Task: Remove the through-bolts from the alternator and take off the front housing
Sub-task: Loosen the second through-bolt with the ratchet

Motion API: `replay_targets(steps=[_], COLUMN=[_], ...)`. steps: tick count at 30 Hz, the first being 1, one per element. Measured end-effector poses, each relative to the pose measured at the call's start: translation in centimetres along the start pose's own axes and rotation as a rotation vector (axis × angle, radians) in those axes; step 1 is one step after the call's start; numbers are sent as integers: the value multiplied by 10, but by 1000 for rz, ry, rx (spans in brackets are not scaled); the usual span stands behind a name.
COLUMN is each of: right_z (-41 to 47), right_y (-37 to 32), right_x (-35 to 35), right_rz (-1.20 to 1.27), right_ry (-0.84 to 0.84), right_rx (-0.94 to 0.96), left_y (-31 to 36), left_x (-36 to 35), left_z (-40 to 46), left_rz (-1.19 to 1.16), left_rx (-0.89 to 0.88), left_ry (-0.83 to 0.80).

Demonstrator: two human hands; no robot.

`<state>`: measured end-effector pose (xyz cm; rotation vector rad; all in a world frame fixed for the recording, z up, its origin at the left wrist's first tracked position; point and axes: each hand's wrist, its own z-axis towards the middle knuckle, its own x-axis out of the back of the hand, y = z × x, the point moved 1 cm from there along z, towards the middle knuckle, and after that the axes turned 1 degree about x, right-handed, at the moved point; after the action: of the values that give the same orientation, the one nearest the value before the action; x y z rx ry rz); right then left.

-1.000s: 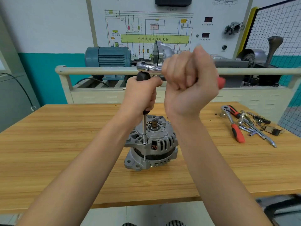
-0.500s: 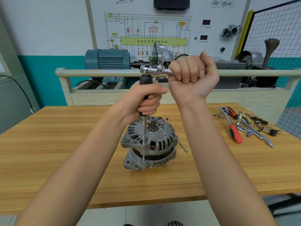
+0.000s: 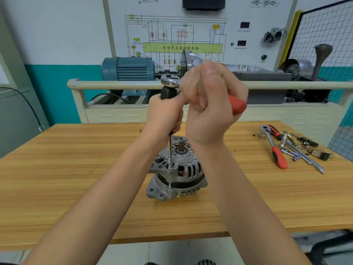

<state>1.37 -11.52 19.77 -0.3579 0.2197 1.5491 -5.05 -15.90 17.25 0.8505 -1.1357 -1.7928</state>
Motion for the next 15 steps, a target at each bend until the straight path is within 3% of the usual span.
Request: replay_targets(steps=[4,8,11,15], right_z=[21,30,30,23], right_y=[6,18,22,14], right_x=[24,45,48,37], right_rz=[467,808,870,705], right_ry=[69,323,411,320], right_rx=[-332,-615,-641,-530], left_y=[3,6,3,-1], left_x=[14,18,13,11], left_z=[4,9,9,5], left_rz=[-101,-150,-157,-125], left_rx=[81,153,167,99], left_ry=[-351,-623,-589,-348])
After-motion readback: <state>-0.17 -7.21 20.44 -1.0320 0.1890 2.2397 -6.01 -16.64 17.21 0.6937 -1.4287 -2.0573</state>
